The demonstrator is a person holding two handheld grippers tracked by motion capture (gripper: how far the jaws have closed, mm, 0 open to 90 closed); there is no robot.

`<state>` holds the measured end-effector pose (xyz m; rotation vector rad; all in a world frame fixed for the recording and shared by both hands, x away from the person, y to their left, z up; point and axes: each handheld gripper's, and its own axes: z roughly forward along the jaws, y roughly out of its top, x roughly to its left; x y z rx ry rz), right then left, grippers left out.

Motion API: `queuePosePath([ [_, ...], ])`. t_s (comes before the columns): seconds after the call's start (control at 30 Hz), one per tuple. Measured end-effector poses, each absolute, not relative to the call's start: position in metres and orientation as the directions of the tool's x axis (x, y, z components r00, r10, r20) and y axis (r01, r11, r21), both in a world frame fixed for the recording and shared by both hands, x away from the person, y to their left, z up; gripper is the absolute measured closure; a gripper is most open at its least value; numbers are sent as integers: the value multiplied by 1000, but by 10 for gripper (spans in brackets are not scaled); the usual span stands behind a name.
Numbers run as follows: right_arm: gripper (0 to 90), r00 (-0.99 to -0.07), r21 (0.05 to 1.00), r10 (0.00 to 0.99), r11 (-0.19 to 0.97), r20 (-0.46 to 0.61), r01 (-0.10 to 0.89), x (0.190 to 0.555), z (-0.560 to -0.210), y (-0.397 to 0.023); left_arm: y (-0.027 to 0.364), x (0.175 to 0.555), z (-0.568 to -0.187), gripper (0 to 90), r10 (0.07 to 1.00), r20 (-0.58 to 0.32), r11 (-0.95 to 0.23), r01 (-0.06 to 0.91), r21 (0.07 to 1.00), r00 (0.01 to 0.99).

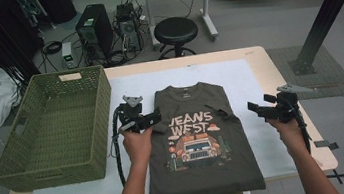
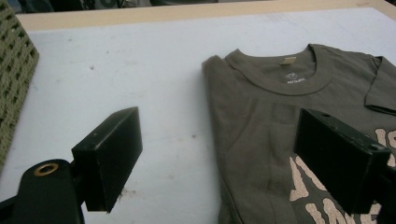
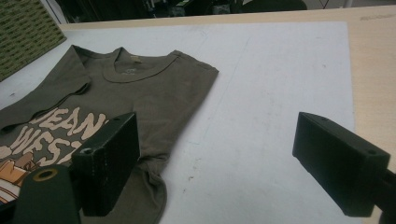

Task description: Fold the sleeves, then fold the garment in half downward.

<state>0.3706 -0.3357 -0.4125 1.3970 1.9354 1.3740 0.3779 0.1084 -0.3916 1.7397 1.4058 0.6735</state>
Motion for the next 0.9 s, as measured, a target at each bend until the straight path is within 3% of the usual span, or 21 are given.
queuePosePath([
  [0.4, 149, -436, 860, 883, 81, 172, 504, 374, -406, -328, 113, 381, -387, 160, 962, -61, -104, 560, 822, 267],
  [0.6, 152, -450, 848, 871, 81, 195, 524, 376, -408, -328, 113, 404, -385, 160, 958, -36, -150, 601, 785, 285],
  [0.9, 152, -448, 852, 869, 62, 211, 521, 374, -409, -327, 112, 447, -399, 197, 946, -37, -166, 578, 799, 322],
])
